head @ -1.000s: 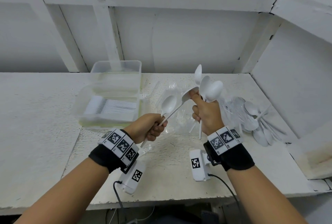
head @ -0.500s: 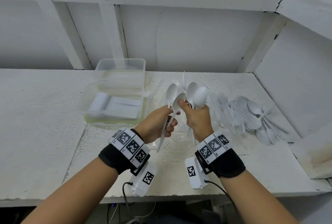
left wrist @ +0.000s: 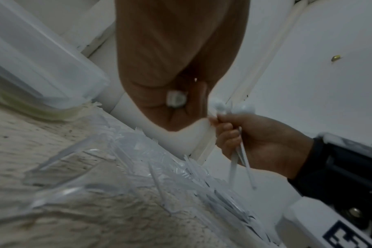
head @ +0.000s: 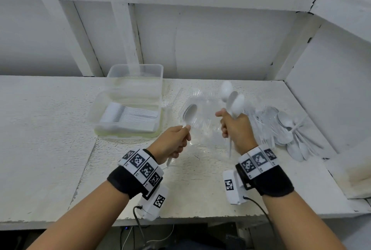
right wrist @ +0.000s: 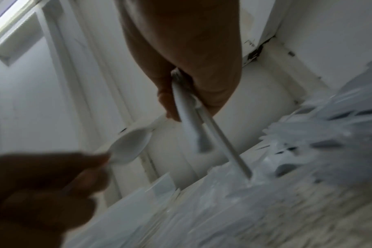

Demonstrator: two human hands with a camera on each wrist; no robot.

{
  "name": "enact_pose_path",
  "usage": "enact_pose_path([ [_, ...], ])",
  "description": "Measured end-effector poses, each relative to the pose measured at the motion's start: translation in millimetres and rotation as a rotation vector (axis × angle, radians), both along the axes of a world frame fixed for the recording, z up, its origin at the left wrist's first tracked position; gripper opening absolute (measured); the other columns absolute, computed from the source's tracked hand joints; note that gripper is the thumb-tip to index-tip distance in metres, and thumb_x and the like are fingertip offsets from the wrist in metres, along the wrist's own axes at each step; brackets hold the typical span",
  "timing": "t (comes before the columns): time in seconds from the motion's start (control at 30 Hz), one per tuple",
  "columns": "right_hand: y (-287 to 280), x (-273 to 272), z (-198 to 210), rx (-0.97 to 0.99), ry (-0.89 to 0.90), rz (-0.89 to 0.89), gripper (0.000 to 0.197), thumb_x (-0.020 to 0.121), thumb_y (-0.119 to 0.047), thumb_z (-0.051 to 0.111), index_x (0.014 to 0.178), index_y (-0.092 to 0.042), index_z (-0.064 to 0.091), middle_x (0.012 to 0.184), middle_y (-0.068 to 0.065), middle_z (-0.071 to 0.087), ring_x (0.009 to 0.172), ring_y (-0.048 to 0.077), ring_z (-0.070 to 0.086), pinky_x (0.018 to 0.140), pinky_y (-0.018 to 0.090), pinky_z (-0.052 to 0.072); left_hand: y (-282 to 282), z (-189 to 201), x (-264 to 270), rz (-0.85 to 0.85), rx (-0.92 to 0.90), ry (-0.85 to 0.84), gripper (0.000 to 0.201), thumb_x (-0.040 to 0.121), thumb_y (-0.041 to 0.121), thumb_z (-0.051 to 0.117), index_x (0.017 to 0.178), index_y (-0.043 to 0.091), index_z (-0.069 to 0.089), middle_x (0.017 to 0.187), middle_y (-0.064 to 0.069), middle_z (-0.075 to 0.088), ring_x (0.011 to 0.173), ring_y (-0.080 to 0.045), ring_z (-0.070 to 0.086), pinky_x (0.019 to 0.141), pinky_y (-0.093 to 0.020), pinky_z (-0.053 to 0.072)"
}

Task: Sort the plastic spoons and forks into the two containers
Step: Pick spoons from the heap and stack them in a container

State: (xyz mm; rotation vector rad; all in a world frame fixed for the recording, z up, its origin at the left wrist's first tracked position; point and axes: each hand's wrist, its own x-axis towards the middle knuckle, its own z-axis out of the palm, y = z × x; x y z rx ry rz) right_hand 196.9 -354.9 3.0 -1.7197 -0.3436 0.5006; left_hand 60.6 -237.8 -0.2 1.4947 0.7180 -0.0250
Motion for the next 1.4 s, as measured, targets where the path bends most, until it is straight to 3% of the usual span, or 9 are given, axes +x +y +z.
enact_pose_path([
  [0.17, -35, 42, -13, -0.621, -0.213, 0.104, 0.037, 0.092, -0.025, 0.055, 0.118, 0.002, 0.055, 0.073, 0.0, 0.049, 0.071, 0.02, 0.05, 0.055, 0.024, 0.036, 10, -7, -1, 0.082, 0.033, 0.039, 0.036, 0.1, 0.036, 0.037, 0.074, 0.014, 0.046, 0.051, 0.007, 0.032, 0.042, -0.008, 0.023, 0.04, -0.019, 0.02],
  [0.23, -41, 45, -19, -0.796, -0.267, 0.191, 0.034, 0.09, -0.028, 0.059, 0.108, 0.001, 0.056, 0.081, 0.005, 0.055, 0.079, 0.022, 0.052, 0.063, 0.026, 0.038, 11, -8, 1, 0.094, 0.032, 0.045, 0.035, 0.1, 0.035, 0.038, 0.074, 0.013, 0.047, 0.052, 0.006, 0.031, 0.041, -0.007, 0.023, 0.038, -0.018, 0.019],
  [0.37, -38, 40, -31, -0.939, -0.288, 0.226, 0.026, 0.085, -0.024, 0.066, 0.073, -0.012, 0.046, 0.07, 0.001, 0.051, 0.062, 0.013, 0.049, 0.05, 0.023, 0.032, 11, -9, 6, 0.082, 0.032, 0.056, 0.034, 0.099, 0.034, 0.039, 0.075, 0.013, 0.048, 0.054, 0.004, 0.031, 0.041, -0.007, 0.023, 0.038, -0.017, 0.019],
  [0.7, -50, 31, 0, -0.652, -0.439, 0.114, 0.028, 0.09, -0.024, 0.057, 0.081, 0.003, 0.061, 0.075, 0.016, 0.061, 0.065, 0.022, 0.053, 0.053, 0.026, 0.036, 7, -9, 10, 0.094, 0.006, -0.013, 0.031, 0.101, 0.038, 0.032, 0.1, 0.017, 0.054, 0.059, 0.003, 0.034, 0.044, -0.007, 0.025, 0.04, -0.018, 0.02],
  [0.83, -48, 10, 20, -0.286, -0.257, 0.1, 0.026, 0.089, -0.023, 0.06, 0.065, -0.017, 0.053, 0.05, -0.008, 0.046, 0.043, 0.002, 0.042, 0.047, 0.02, 0.031, 1, -4, 16, 0.133, -0.045, -0.118, 0.026, 0.102, 0.025, 0.031, 0.097, 0.013, 0.054, 0.061, 0.001, 0.039, 0.047, -0.009, 0.035, 0.043, -0.018, 0.032],
  [1.07, -22, -26, 12, -0.078, -0.103, 0.136, 0.021, 0.092, -0.024, 0.056, 0.077, -0.013, 0.065, 0.038, -0.013, 0.05, 0.031, 0.001, 0.037, 0.036, 0.012, 0.029, -15, 6, 30, 0.256, -0.25, -0.281, 0.025, 0.103, 0.022, 0.031, 0.105, 0.01, 0.052, 0.097, -0.008, 0.068, 0.092, -0.018, 0.065, 0.08, -0.033, 0.054],
  [1.2, -13, -38, 2, -0.107, -0.169, 0.203, 0.012, 0.092, -0.022, 0.057, 0.088, -0.017, 0.067, 0.057, -0.01, 0.063, 0.051, -0.004, 0.057, 0.047, 0.006, 0.04, -21, 8, 32, 0.247, -0.283, -0.333, 0.029, 0.103, 0.018, 0.032, 0.105, 0.003, 0.056, 0.09, -0.009, 0.069, 0.079, -0.021, 0.066, 0.069, -0.033, 0.057],
  [1.27, -11, -40, 0, -0.143, -0.21, 0.238, 0.02, 0.092, -0.025, 0.057, 0.101, -0.011, 0.068, 0.079, 0.004, 0.069, 0.072, 0.008, 0.064, 0.061, 0.012, 0.046, -22, 9, 30, 0.242, -0.276, -0.347, 0.029, 0.102, 0.017, 0.034, 0.094, 0.003, 0.058, 0.075, -0.006, 0.067, 0.063, -0.017, 0.064, 0.056, -0.028, 0.055],
  [1.4, -12, -39, -1, -0.189, -0.237, 0.268, 0.027, 0.092, -0.028, 0.057, 0.1, -0.005, 0.068, 0.09, 0.016, 0.069, 0.083, 0.023, 0.064, 0.063, 0.017, 0.044, -19, 7, 26, 0.208, -0.275, -0.362, 0.028, 0.101, 0.015, 0.037, 0.094, 0.001, 0.061, 0.073, -0.005, 0.069, 0.066, -0.017, 0.067, 0.062, -0.028, 0.057],
])
